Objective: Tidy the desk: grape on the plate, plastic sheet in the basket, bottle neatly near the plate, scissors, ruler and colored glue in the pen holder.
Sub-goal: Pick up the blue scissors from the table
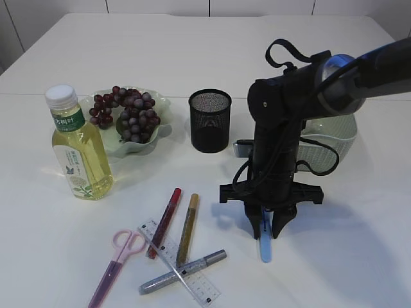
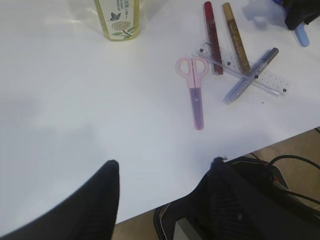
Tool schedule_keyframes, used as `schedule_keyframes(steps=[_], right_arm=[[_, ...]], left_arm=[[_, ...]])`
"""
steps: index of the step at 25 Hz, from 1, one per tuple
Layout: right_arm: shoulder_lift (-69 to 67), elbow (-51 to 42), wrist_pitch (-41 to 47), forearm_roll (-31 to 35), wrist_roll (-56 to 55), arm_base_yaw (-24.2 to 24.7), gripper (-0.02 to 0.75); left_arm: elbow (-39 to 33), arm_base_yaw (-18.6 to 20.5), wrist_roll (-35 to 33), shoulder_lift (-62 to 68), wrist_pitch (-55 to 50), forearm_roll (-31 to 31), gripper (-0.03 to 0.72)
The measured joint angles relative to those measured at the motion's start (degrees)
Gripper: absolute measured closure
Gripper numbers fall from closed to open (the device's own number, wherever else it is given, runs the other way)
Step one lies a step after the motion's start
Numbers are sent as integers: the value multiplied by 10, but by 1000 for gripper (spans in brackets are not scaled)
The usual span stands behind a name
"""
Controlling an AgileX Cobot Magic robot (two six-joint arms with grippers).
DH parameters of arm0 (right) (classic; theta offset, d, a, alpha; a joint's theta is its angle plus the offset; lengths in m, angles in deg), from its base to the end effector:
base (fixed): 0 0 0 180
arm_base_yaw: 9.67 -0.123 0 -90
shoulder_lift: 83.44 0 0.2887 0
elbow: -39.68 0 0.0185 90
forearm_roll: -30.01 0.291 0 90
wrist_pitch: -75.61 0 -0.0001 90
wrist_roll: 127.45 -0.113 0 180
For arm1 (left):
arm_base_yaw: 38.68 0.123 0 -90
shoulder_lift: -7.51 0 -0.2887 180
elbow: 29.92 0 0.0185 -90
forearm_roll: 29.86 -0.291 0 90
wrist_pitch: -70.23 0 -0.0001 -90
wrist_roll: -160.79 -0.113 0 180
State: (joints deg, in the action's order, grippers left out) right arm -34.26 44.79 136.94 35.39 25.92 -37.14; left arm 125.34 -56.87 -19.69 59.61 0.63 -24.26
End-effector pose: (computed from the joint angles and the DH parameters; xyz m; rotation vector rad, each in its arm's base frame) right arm 0.3702 0.2030 0.0749 -0.0532 -2.9955 -0.0225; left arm 0.1526 -0.0610 0.3413 0.4083 2.5347 -0.2485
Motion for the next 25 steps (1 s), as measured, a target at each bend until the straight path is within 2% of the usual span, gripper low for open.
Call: schedule_keyframes(steps=[11, 19, 25], right_arm=[[0, 0, -1, -5, 0, 0, 541], [0, 0, -3, -7, 2, 0, 543], [0, 0, 4, -12, 53, 0, 543]], left_arm=[[0, 0, 0, 0, 0, 0, 273], [0, 0, 0, 0, 0, 0, 273], [0, 0, 0, 0, 0, 0, 273]])
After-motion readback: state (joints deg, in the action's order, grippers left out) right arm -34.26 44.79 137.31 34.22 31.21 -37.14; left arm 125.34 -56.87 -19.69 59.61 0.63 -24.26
